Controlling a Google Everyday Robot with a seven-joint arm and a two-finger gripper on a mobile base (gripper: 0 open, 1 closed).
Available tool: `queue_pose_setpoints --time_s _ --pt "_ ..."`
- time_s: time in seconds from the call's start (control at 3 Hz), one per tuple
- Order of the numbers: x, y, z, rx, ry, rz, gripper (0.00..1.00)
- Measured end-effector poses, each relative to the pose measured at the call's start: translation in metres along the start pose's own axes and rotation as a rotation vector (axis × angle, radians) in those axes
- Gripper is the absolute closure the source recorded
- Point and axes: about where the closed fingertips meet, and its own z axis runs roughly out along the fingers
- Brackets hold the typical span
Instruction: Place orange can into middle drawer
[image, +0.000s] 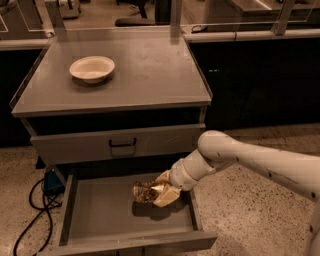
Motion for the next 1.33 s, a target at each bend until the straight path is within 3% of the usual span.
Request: queue_pose_setpoints --time_s 0.33,0.67,1.0,1.33 --pt "0.016 0.005 0.021 -0.037 -0.015 0.031 1.0" --pt "0.011 0.008 0.017 -0.015 0.026 0.029 1.0" --pt "0.031 -0.001 0.028 0.059 0.079 0.061 1.0" --pt "0.055 -0.028 0.046 0.181 0.058 0.097 1.0"
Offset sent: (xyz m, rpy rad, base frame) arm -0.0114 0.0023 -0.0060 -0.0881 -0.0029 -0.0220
